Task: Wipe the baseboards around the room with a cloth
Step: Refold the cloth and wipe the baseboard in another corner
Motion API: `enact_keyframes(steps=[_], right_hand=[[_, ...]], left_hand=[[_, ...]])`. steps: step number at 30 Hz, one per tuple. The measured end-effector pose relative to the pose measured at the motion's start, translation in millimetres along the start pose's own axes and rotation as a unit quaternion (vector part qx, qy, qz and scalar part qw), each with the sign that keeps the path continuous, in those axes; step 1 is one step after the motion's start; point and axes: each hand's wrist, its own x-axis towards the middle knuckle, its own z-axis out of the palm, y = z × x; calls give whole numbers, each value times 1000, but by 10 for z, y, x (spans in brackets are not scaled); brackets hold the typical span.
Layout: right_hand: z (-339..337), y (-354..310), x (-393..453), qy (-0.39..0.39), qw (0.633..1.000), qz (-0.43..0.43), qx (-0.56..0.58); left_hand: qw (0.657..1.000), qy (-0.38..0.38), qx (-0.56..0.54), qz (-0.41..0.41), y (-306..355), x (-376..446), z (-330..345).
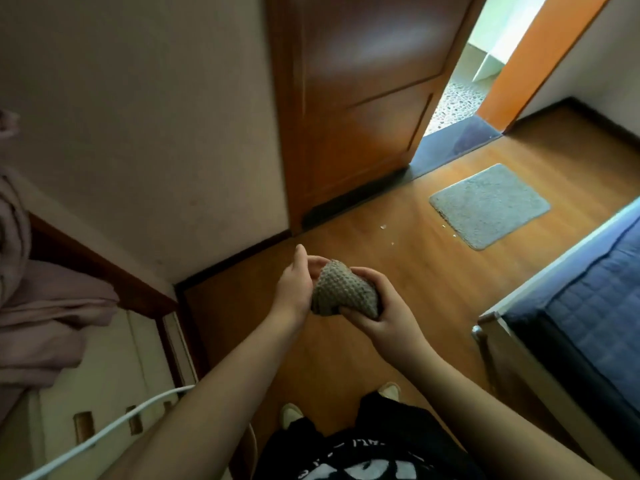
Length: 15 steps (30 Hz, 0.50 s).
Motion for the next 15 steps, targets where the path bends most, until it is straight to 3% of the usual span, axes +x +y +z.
enact_keyframes(steps=[3, 9, 15], right_hand=[[-258, 46, -83, 47, 999, 5, 25], [-957, 173, -238, 134, 980, 46, 138], [-1828, 430, -299, 296, 885, 213, 291]], left_hand=[[990, -43, 117, 69, 74, -197, 229], [968, -142, 175, 113, 188, -397, 1090], [942, -140, 235, 192, 120, -551, 2196]])
